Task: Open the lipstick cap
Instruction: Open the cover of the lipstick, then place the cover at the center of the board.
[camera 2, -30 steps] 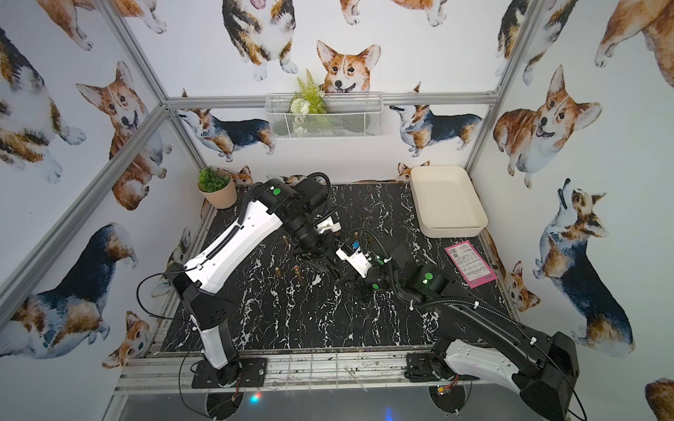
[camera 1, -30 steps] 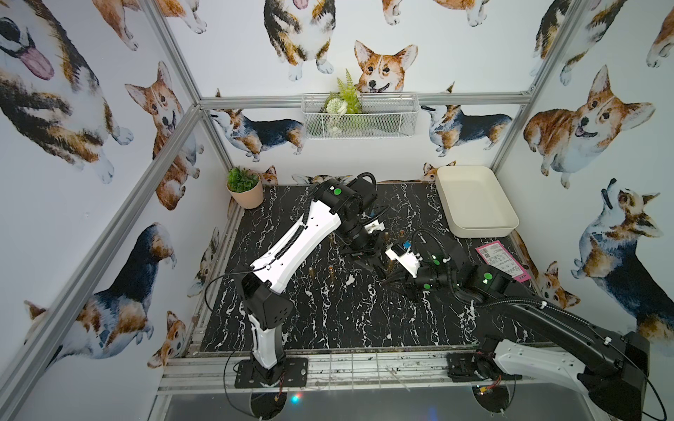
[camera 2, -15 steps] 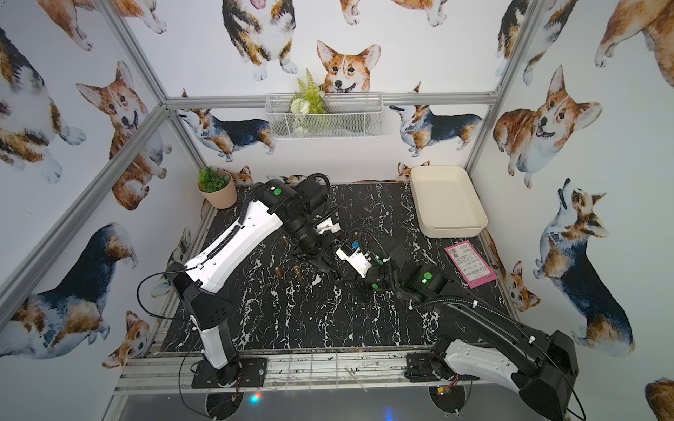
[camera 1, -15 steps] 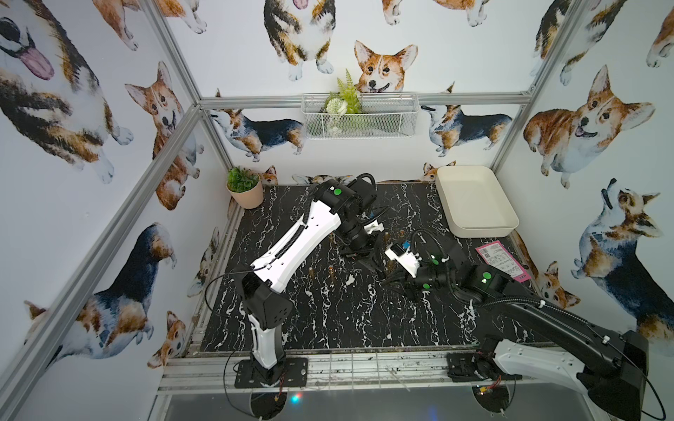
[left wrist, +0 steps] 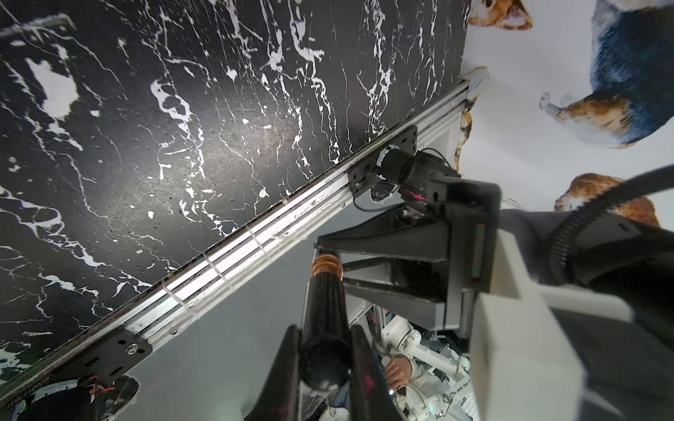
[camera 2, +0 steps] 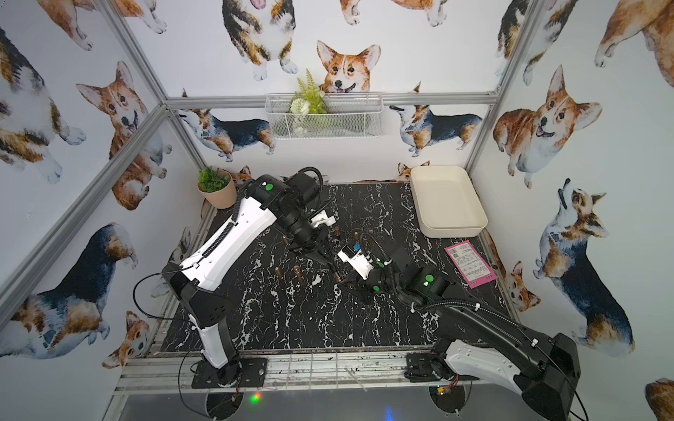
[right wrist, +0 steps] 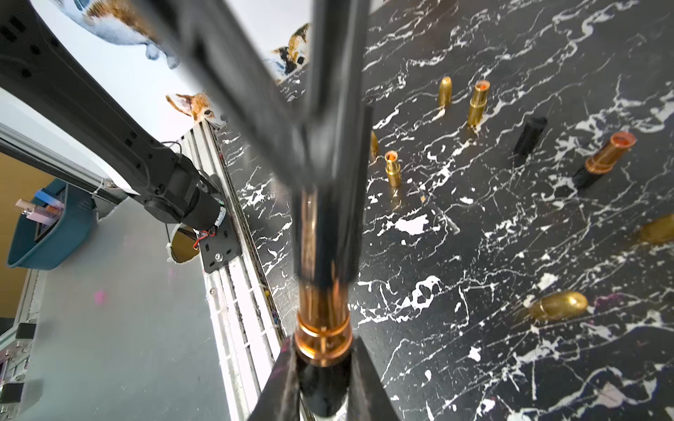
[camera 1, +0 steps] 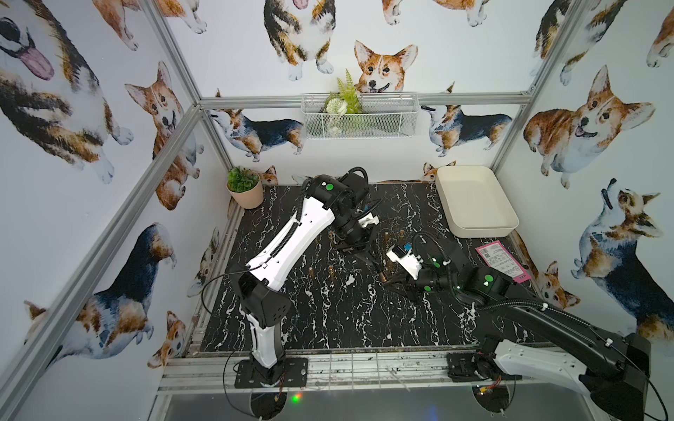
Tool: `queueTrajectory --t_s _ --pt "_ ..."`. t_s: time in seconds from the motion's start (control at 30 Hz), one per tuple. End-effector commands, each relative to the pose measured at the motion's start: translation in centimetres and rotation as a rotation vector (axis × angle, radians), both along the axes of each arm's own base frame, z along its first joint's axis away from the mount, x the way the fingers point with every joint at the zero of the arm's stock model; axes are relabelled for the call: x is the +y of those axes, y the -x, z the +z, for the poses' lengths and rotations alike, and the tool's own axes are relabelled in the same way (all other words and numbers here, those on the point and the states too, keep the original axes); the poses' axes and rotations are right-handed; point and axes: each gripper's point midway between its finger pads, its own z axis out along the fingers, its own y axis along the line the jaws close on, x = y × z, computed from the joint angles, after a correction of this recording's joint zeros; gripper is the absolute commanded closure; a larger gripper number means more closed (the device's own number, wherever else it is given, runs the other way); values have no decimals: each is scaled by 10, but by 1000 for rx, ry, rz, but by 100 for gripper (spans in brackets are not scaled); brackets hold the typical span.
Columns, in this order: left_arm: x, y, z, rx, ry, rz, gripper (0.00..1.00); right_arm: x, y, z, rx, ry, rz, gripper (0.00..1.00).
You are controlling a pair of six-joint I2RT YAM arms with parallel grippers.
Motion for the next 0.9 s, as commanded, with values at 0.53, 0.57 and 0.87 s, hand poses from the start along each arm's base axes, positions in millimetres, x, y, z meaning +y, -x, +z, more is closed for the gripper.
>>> queueTrajectory --t_s 0.53,0.57,0.87 --pt "48 -95 -68 -319 -416 134 97 -18 -2 40 -106 -45 -80 95" --pt "44 -100 -78 -335 -422 136 97 -22 -4 44 -118 -40 -94 95" --pt "21 -127 -170 -451 -550 72 96 -49 -7 67 -200 -45 -197 95"
